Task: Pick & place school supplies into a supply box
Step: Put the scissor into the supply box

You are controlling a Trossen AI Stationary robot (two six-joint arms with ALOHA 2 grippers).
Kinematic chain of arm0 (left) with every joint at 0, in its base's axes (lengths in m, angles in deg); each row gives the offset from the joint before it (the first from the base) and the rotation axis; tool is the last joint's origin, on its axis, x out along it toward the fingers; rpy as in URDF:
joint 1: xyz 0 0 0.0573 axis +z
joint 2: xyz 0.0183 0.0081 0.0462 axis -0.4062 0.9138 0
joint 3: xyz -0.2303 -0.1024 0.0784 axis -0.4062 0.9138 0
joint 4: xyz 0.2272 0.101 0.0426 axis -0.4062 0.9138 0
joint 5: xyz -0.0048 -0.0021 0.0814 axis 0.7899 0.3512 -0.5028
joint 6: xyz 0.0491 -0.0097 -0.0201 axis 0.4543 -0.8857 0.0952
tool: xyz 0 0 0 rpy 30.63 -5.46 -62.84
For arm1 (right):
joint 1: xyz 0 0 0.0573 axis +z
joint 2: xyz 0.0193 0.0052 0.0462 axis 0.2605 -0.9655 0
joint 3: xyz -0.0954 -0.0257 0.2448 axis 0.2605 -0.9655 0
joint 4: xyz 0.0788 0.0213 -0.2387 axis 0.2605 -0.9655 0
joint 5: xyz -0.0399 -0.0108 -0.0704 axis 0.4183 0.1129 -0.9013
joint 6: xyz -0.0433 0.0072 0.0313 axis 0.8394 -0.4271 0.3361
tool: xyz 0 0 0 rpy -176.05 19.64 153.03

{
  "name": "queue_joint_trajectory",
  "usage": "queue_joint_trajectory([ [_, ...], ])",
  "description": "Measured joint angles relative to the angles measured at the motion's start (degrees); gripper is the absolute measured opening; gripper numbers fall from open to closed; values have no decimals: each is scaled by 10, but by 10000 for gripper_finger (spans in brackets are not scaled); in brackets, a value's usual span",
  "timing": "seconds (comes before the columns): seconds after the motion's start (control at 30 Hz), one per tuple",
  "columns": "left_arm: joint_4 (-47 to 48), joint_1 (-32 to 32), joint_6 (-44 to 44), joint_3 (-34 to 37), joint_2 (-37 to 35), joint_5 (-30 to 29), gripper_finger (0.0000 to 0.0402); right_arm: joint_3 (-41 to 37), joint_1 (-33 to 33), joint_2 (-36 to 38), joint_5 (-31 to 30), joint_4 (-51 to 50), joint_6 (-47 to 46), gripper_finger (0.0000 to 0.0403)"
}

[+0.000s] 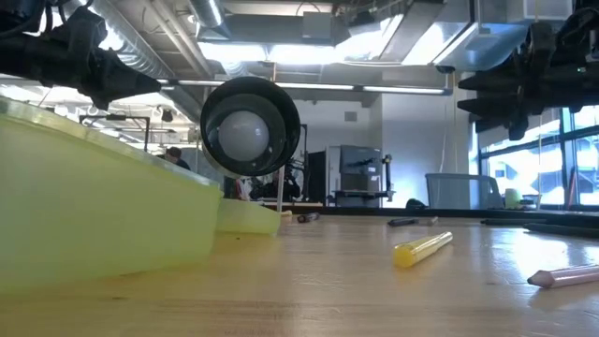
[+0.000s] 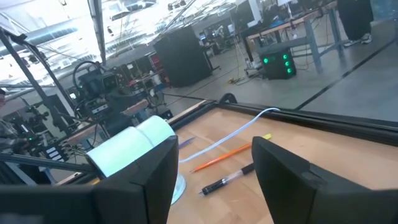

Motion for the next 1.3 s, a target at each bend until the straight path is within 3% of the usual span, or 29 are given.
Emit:
queue_joint_trajectory([
  [0.23,-83,0,-38,0,0,49,27,0,0,0,-17,1,-28,208],
  [0.7,-184,0,-29,-12,3,84,129,0,0,0,-26,2,-30,208],
  [0.9,-10,0,-10,-137,103,88,135,0,0,0,-41,4,-44,208],
  [1.03,175,0,-42,-262,214,100,131,0,0,0,-45,5,-45,208],
  [1.2,439,0,-157,-405,356,128,128,0,0,0,-45,4,-45,208],
  [1.3,540,0,-248,-445,426,132,127,0,0,0,-45,4,-45,208],
])
